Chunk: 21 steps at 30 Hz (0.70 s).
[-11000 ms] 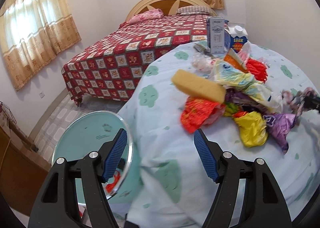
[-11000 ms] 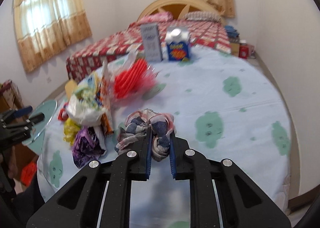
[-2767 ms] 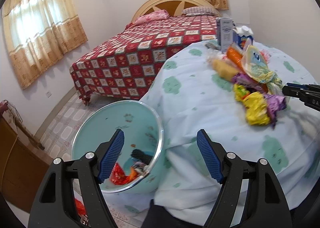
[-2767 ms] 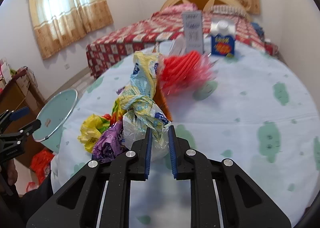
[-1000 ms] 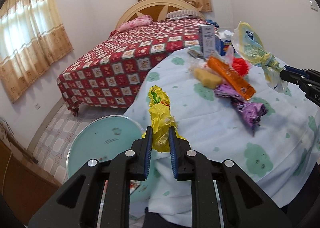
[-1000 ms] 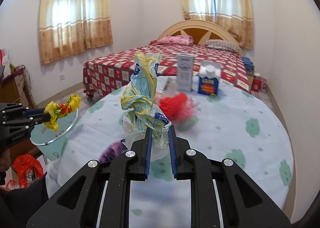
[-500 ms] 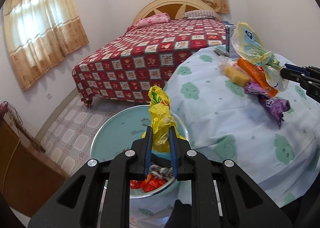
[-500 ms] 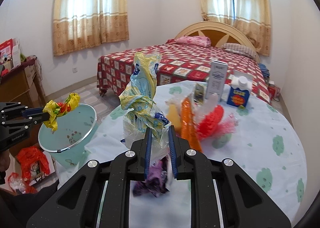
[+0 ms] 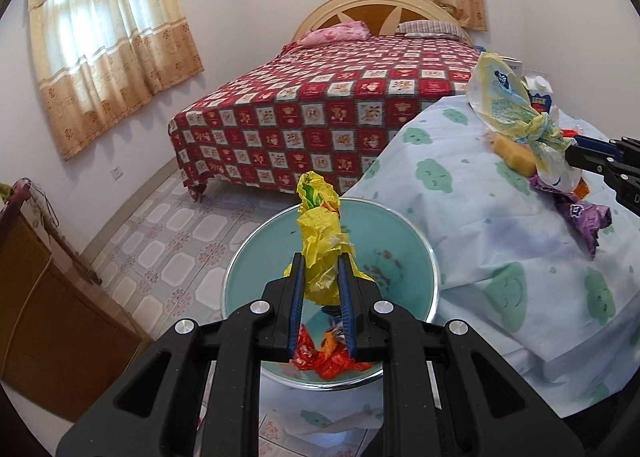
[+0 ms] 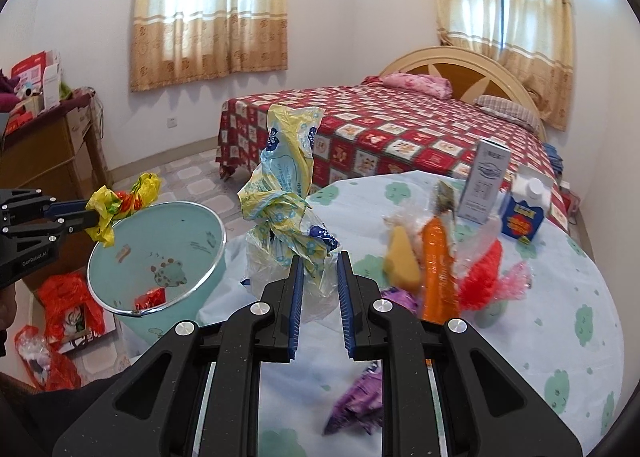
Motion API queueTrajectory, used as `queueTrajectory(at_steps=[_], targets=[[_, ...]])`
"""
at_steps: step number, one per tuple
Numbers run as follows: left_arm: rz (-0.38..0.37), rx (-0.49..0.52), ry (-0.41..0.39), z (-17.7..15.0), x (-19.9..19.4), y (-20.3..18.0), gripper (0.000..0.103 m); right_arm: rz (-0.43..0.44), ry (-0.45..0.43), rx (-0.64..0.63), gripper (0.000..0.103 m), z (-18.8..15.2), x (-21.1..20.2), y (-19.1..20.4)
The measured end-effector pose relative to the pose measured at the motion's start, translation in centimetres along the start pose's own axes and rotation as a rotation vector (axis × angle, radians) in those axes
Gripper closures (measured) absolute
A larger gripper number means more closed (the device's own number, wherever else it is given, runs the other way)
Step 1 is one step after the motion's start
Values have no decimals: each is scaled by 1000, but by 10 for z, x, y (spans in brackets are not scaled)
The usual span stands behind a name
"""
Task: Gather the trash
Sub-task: 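Carry the yellow wrapper and clear bag over the teal bucket and release both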
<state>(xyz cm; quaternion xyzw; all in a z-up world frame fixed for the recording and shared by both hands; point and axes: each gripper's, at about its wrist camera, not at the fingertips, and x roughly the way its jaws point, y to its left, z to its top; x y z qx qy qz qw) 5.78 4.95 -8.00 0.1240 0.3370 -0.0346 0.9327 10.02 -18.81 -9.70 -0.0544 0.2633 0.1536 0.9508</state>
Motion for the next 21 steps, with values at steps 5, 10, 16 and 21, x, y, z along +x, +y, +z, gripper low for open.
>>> queueTrajectory(at_steps=[5,10,16,21], targets=[[17,-19,17,-4,6,10,86,18,10,-25,85,3,9,12],[29,-32,24,-8,7,21,86,36,23,-53,85,6,19,23],[45,-51,34,-11,12,34,86,62,32,-88,85,11,29,39],[46,-59,45,-13,15,41,86,82,43,-119,85,13,37,50]])
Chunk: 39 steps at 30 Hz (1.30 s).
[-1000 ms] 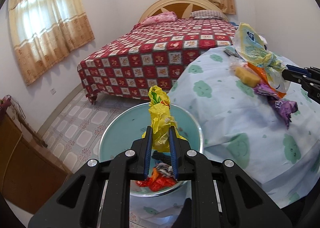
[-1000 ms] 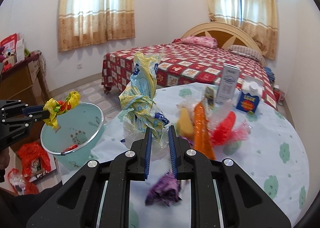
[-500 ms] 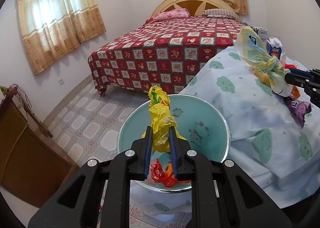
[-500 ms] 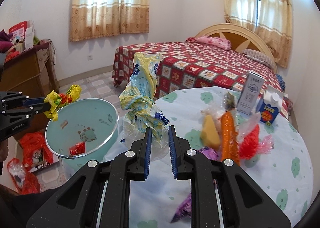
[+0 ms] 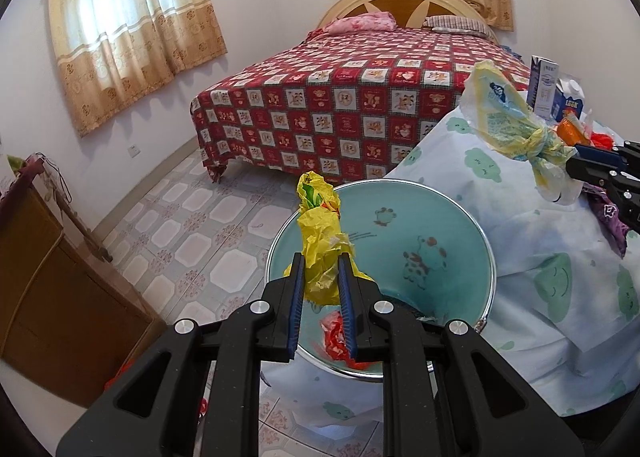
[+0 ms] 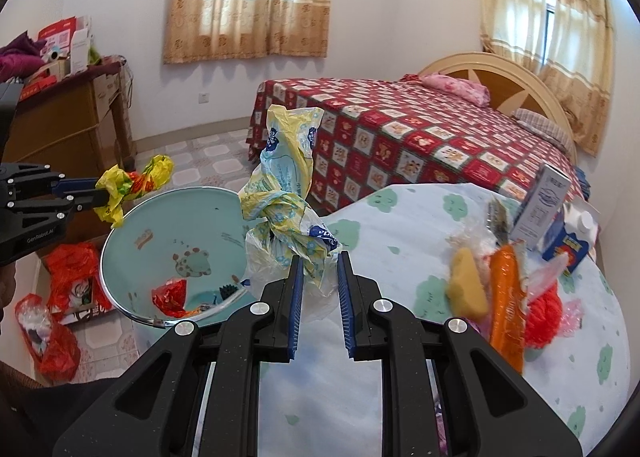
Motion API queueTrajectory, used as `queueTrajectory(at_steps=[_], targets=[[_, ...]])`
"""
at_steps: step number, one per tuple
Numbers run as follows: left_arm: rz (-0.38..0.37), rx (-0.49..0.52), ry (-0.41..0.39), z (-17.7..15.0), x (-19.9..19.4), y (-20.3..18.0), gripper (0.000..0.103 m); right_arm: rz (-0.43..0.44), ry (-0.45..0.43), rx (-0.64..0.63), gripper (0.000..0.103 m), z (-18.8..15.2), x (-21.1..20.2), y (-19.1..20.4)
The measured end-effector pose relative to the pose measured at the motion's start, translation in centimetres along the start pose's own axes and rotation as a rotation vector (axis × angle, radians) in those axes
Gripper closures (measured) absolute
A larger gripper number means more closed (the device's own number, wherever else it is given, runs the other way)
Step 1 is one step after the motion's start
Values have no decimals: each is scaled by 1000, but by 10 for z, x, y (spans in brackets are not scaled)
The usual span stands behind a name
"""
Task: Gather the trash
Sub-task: 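Carry the yellow wrapper and clear bag over the teal bucket and release both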
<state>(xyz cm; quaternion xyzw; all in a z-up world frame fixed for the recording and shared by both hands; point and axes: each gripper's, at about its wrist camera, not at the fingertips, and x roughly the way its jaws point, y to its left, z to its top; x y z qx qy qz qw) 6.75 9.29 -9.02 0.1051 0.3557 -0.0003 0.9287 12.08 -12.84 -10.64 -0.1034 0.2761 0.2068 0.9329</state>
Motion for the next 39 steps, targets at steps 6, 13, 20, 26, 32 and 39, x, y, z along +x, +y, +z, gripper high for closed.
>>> queueTrajectory(at_steps=[6,13,20,26,32,39], targets=[[5,-9,5,-1,2,7,86,15,8,-27,85,5,8,10],[0,-13,14,-3,5,9,86,29,15,-50,85,8,14,18],[-5,-15,15,-2,6,8,86,39,17,-62,85,11,17,23],[-5,-15,15,-3,6,7,86,43,17,-66,85,11,18,25],[-10,-14,16,-3,6,5,85,49,19,-74,85,11,19,26],[-43,5,5,-4,2,-7,67,73,23,-80,68,12,24,33]])
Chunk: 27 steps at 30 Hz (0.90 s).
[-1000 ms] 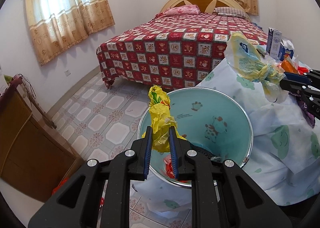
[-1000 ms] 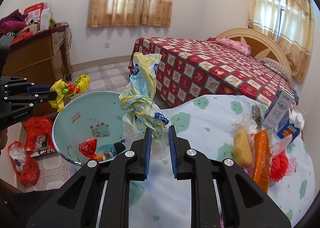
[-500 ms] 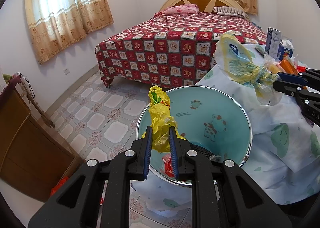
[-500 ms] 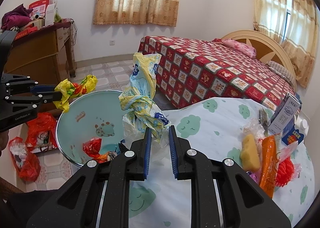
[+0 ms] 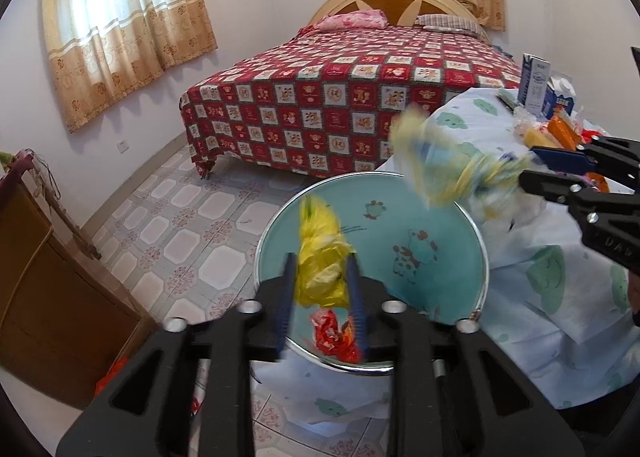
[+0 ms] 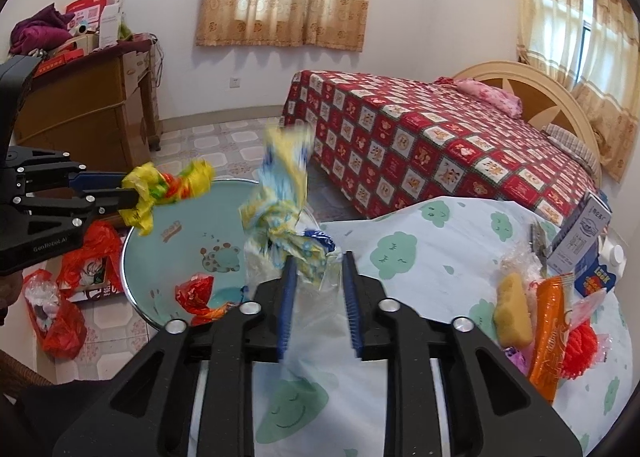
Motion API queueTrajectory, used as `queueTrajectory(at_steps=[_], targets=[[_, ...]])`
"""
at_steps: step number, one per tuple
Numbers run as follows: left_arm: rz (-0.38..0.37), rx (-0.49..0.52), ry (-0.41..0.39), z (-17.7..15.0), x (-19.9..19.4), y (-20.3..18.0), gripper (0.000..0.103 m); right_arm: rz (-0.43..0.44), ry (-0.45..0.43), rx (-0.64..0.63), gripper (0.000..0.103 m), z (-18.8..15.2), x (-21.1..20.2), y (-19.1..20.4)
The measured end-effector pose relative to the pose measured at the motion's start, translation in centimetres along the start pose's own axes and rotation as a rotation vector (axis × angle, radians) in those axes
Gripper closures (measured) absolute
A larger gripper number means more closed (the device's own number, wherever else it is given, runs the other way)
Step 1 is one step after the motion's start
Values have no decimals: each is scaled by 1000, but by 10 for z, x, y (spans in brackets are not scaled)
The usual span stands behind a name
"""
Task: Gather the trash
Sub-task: 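Carry the yellow wrapper and clear bag over the teal bucket and release both, then grasp the purple wrapper with the left gripper while the right gripper grasps the orange tube wrapper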
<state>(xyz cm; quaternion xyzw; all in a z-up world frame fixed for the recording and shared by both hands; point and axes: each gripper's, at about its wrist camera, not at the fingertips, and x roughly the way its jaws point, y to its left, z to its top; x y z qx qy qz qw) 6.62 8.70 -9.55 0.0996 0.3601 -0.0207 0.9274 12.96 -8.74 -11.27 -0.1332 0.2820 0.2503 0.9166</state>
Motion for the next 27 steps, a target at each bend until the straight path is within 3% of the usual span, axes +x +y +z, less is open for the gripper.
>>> queueTrajectory(at_steps=[4,7,9,12,16,18,21,23,27], targets=[[0,9,-4,-1,0,-6,50,-3,1,13,58,-4,1,-1],[1,7,5,-2,2,-7,47,-11,-5,33,55,-8,-5,-4],[9,-11,12,-4,4,-8,36,-25,-12,45,53,-12,-14,-8],[3,1,18,-8,5,-19,36,-60,-39,86,49,-25,-40,-21],[-17,36,19,-12,2,-39,33,-154,-60,176,45,-55,-83,-51],[-23,55,11,-13,-1,-50,25,-232,-56,233,42,-75,-105,-72],[-22,81,5,-13,-3,-65,23,-342,-21,309,37,-104,-127,-101],[-22,86,10,-13,-2,-70,23,-400,15,364,37,-125,-132,-121],[-22,95,12,-10,-2,-84,16,-435,93,406,37,-142,-121,-141]])
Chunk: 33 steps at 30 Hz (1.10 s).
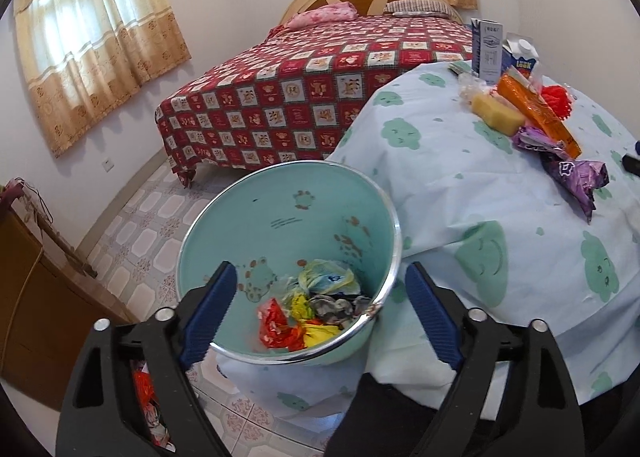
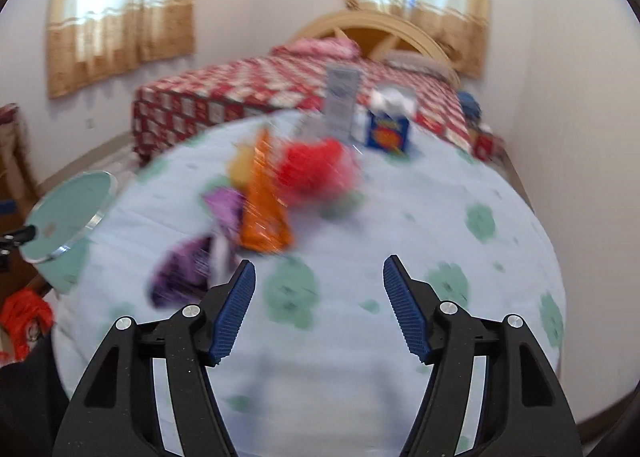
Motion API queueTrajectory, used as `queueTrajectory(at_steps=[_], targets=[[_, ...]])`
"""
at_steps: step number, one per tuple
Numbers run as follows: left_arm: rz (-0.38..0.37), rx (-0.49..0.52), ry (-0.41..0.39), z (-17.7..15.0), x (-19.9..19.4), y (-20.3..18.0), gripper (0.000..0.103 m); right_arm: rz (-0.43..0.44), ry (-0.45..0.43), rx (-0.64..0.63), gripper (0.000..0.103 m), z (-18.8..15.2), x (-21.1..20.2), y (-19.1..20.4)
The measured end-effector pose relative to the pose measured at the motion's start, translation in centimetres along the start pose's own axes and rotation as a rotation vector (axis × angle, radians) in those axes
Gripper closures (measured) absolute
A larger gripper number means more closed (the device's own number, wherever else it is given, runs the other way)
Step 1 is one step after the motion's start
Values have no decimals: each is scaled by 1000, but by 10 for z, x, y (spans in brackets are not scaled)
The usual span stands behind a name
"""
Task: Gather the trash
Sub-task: 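Grasp the purple wrapper with the left gripper while the right gripper grasps the orange tube wrapper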
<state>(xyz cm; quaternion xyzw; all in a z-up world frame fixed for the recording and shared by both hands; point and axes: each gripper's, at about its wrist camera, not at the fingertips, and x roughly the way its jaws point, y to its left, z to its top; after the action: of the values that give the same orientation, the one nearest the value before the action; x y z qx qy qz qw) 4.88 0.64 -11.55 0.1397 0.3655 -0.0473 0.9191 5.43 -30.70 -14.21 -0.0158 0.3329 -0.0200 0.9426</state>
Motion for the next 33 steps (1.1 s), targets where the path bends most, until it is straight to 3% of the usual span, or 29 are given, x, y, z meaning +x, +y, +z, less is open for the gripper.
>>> queueTrajectory(at_steps=[6,11,16,22,29,33], targets=[[1,13,-14,7,-5,-15,15,38,72,-37,37,2,24,24],[1,3,-26,11,-9,-16,14,140,59,-67,37,11,34,71],[0,-15,-36,16,-11,-14,14,218,34,-58,37,15,26,86],[-37,-13,-55,27,-14,-34,14,144,-25,-13,32,2,-2,40],[-113,30,-81,43,-19,-92,14,-10,-28,103,31,-22,-9,-32],[-143,35,-76,53,-13,-121,14,-35,-34,162,31,-30,-8,-58]])
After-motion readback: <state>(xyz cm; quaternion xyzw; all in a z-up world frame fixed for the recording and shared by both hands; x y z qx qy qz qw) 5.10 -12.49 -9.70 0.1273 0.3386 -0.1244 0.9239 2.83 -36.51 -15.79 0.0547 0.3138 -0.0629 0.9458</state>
